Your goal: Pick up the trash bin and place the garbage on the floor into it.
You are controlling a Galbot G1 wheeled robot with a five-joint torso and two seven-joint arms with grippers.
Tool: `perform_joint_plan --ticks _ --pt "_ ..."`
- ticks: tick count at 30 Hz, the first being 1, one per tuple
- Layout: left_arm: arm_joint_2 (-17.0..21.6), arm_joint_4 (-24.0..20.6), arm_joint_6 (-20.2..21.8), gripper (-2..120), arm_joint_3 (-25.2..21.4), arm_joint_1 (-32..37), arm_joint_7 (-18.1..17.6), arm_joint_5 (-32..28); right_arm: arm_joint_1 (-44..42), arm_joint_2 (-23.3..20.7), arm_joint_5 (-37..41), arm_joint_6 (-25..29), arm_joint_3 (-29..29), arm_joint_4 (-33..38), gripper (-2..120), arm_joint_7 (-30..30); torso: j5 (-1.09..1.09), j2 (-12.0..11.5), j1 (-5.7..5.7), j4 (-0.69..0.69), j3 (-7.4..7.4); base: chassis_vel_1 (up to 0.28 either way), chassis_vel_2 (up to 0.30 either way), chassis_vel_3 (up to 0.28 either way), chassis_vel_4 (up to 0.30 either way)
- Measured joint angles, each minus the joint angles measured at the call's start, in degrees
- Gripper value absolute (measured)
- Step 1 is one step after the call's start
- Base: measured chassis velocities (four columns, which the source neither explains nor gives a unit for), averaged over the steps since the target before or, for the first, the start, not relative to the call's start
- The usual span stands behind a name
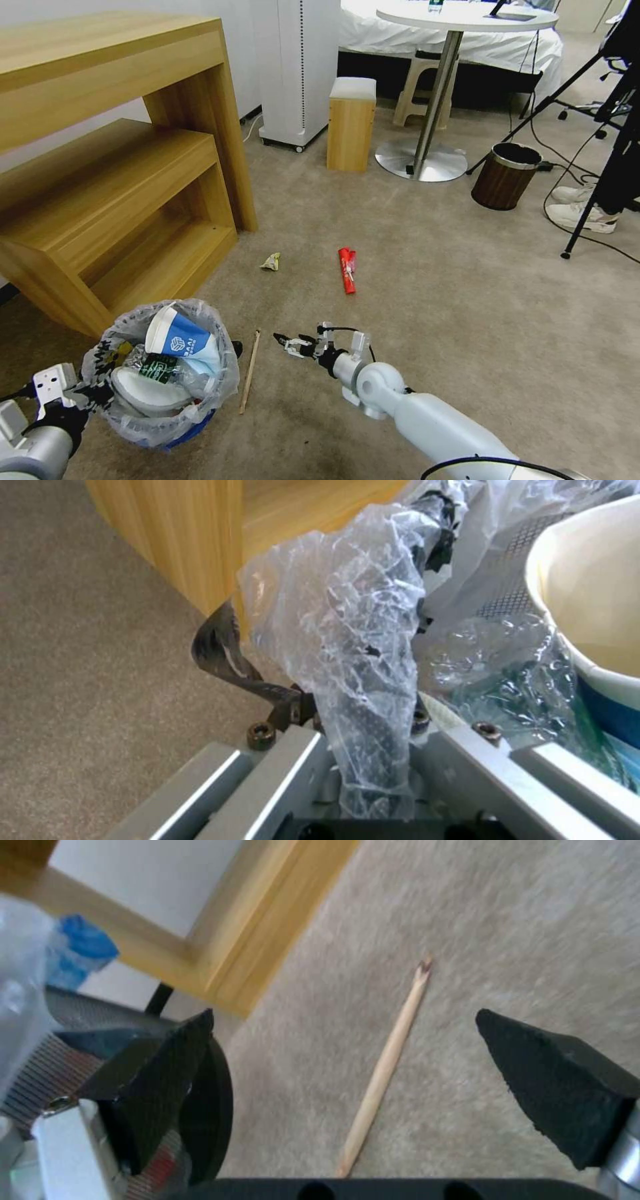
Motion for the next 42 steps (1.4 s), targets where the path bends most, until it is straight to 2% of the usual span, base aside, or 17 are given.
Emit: perform_joint_plan --ticks 10,21,30,36,42 --pt "-0.8 -0.6 0.1 1 0.0 0.6 -0.3 0.0 2.0 8.0 -0.8 -2.3 1.1 -11.2 100 -2.1 0.00 0.0 0.00 0.01 0.00 0.000 0.000 0.000 0.000" --pt "-1.0 -0.4 0.2 1 -0.2 0.5 -0.5 -0.1 1.1 12.0 -5.0 -0.3 2.4 -17.1 100 -4.0 -0.01 0.0 0.00 0.00 -0.01 0.000 0.000 0.000 0.000" --pt "-2.1 -0.7 0.2 1 0.4 0.7 -0.5 0.5 2.0 16.7 -6.7 -0.5 3.1 -22.2 100 -2.9 -0.02 0.0 0.00 0.01 0.00 0.000 0.000 0.000 0.000" --pt "-2.6 -1.6 0.3 1 0.2 1.7 -0.5 0.5 2.4 20.3 -9.8 -1.8 3.6 -25.7 100 0.6 -0.01 0.0 0.00 0.01 0.00 0.000 0.000 0.000 0.000" --pt "-3.4 -1.8 0.2 1 0.4 2.1 -0.1 1.4 4.0 22.8 -11.7 -1.9 2.3 -27.5 100 8.3 -0.02 0.0 0.00 0.01 0.00 0.000 0.000 0.000 0.000"
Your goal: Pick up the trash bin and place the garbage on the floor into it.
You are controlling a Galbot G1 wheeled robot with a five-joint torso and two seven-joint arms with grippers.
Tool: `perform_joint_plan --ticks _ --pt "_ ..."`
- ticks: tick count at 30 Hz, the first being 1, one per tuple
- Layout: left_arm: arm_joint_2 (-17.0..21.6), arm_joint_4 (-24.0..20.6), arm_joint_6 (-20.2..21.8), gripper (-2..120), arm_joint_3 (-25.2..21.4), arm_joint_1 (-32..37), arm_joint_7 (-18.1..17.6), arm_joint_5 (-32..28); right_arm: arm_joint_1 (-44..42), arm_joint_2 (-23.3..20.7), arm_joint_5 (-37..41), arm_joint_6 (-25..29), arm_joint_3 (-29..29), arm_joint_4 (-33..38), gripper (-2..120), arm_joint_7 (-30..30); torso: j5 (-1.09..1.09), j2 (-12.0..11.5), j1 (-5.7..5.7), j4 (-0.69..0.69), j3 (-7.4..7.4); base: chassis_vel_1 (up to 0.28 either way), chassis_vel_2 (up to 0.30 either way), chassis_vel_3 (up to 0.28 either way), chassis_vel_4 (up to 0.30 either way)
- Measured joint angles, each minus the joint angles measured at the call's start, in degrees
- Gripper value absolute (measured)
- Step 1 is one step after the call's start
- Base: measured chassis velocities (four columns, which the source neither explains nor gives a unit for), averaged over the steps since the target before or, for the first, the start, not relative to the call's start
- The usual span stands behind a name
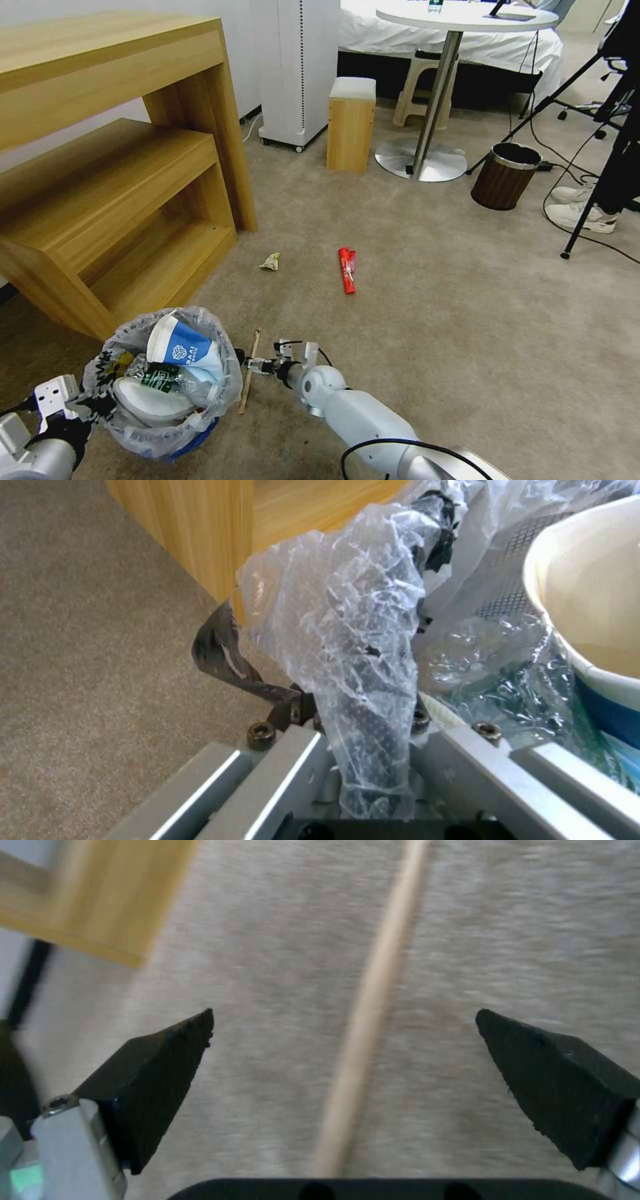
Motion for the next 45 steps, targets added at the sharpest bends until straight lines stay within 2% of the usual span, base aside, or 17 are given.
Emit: perform_joint_plan --ticks 14,24,32,38,45 --pt "-0.2 0.1 -0.2 1 0.7 -0.1 0.2 0.5 3.4 -0.1 -2.1 0.5 -1.3 -3.6 100 7.3 0.01 0.0 0.00 -0.01 0.00 0.000 0.000 0.000 0.000" --pt "-0.1 0.1 -0.3 1 0.5 -0.1 0.3 0.4 4.9 -0.2 -1.5 0.3 -3.5 -0.2 100 11.5 0.02 0.0 0.00 0.00 -0.01 0.000 0.000 0.000 0.000" --pt "-0.5 0.0 -0.4 1 1.2 -0.2 0.3 0.6 7.4 -0.2 -1.6 0.4 -5.4 -1.3 100 13.8 0.01 0.0 0.00 0.00 0.00 0.000 0.000 0.000 0.000" --pt "-0.4 -0.2 -0.4 1 1.4 -0.5 0.4 0.7 7.5 -0.2 -2.5 1.0 -6.0 -0.3 100 13.1 0.01 0.0 0.00 0.00 -0.01 0.000 0.000 0.000 0.000" --pt "-0.3 -0.8 -0.4 1 1.1 -0.3 0.4 0.5 6.5 -0.2 -4.3 4.8 -7.5 -2.3 99 2.0 0.01 0.0 0.00 -0.01 0.00 0.000 0.000 0.000 0.000"
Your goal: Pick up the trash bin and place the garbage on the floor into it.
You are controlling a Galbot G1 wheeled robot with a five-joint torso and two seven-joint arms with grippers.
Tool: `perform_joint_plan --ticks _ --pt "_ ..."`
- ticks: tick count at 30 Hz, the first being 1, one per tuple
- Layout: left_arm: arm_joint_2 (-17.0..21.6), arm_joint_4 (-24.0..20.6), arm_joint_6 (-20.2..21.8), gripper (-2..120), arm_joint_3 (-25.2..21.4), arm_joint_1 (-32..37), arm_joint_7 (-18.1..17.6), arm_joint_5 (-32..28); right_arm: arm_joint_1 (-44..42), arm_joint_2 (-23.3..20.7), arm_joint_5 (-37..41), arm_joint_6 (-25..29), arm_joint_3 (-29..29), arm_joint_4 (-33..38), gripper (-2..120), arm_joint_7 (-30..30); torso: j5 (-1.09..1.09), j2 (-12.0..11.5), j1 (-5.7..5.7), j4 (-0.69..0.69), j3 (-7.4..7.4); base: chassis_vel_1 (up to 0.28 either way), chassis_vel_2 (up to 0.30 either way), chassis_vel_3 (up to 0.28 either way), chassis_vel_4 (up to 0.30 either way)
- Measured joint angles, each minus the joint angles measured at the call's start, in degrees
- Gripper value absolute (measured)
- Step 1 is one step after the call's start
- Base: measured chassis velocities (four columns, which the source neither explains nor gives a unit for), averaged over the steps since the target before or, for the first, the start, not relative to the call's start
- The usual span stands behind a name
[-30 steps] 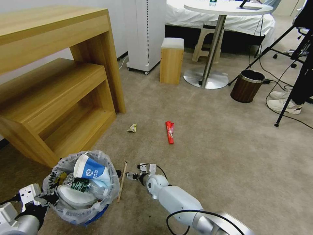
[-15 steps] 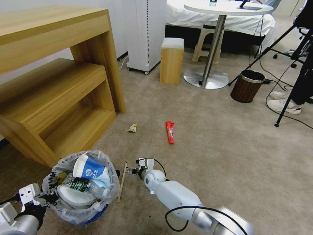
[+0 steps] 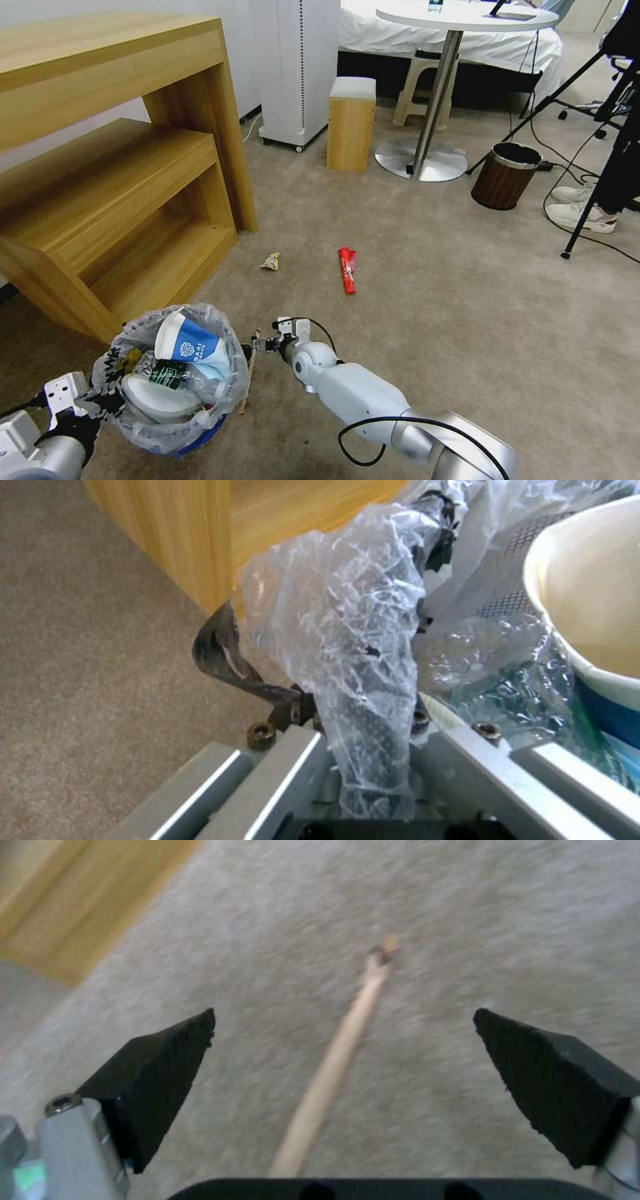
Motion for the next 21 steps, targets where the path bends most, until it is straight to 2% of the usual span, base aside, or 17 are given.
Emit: perform_joint_plan --ticks 2,6,10,21 --pt "-0.1 -0.3 0.0 1 -0.2 0.2 0.0 0.0 -0.4 0.0 -0.3 1.6 -0.1 -1.3 93 -3.9 0.00 0.0 0.00 0.01 0.00 0.000 0.000 0.000 0.000" --pt "-0.2 -0.4 0.0 1 -0.2 0.4 0.1 0.0 -1.1 0.0 -0.3 2.8 -0.5 -1.9 88 -6.2 0.00 0.0 0.00 0.00 0.00 0.000 0.000 0.000 0.000" --pt "-0.4 -0.4 0.0 1 0.0 0.3 0.1 0.0 -2.5 0.0 -0.6 4.9 -0.8 -2.4 98 -8.0 0.00 0.0 0.00 0.00 0.00 0.000 0.000 0.000 0.000" --pt "-0.8 -1.5 -0.1 1 0.0 1.2 0.2 0.1 -4.6 0.0 -0.4 7.2 -0.6 -3.6 100 -9.9 0.00 0.0 0.00 0.00 0.00 0.000 0.000 0.000 0.000"
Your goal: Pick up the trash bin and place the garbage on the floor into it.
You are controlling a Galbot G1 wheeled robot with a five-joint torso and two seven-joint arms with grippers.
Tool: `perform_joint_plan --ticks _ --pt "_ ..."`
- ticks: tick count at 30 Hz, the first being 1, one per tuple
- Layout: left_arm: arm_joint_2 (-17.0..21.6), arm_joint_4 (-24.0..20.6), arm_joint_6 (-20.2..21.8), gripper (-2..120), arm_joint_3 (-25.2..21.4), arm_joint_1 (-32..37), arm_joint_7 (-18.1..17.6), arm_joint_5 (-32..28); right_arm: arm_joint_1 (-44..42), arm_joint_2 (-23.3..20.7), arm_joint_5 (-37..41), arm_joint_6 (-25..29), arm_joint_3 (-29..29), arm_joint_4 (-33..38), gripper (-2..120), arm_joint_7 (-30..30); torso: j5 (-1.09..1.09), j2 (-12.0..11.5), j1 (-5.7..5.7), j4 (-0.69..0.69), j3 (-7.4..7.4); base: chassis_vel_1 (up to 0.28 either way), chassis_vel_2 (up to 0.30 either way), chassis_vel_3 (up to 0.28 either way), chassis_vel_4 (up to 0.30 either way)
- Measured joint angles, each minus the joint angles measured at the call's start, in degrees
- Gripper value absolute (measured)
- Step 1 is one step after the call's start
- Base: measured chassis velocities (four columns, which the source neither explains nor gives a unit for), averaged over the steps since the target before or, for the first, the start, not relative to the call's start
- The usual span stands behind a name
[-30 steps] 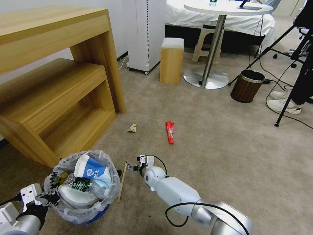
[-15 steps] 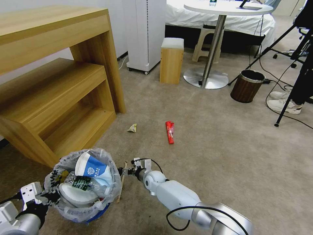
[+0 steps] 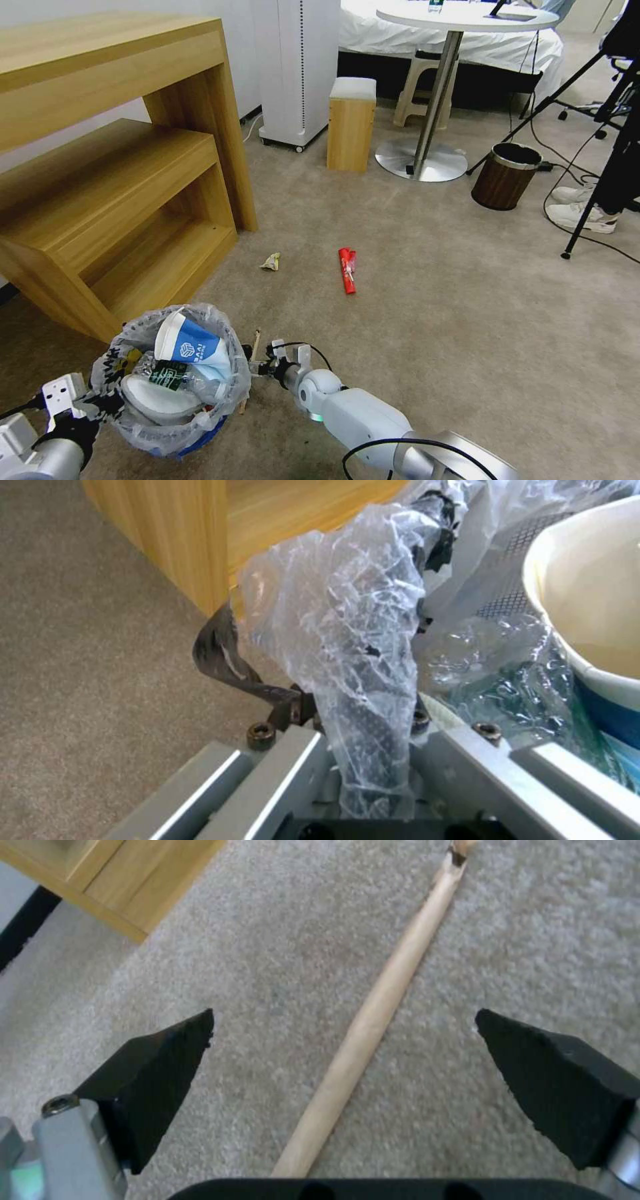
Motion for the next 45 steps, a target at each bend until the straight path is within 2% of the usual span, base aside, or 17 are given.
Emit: perform_joint_plan --ticks 6,13,31,45 --pt "-0.3 -0.5 -0.1 1 0.0 0.3 0.0 0.1 -0.4 0.0 -0.5 0.9 0.0 -0.9 100 -1.1 0.00 0.0 0.00 0.00 0.00 0.000 0.000 0.000 0.000" --pt "-0.7 -1.4 -0.2 1 -0.1 0.8 0.1 0.2 -0.8 0.0 -1.4 3.7 -1.0 -1.9 99 -6.0 0.00 0.0 0.00 0.00 0.00 0.000 0.000 0.000 0.000" --pt "-1.5 -3.4 -0.3 1 -0.6 2.2 0.3 0.3 -0.9 0.0 -3.0 5.4 -1.3 -5.1 98 -7.9 0.00 0.0 0.00 0.00 0.00 0.000 0.000 0.000 0.000" --pt "-0.8 -2.3 -0.3 1 -1.0 1.6 0.4 0.0 -0.7 0.0 -3.3 7.6 -1.6 -4.3 98 -8.3 0.00 0.0 0.00 0.00 0.00 0.000 0.000 0.000 0.000"
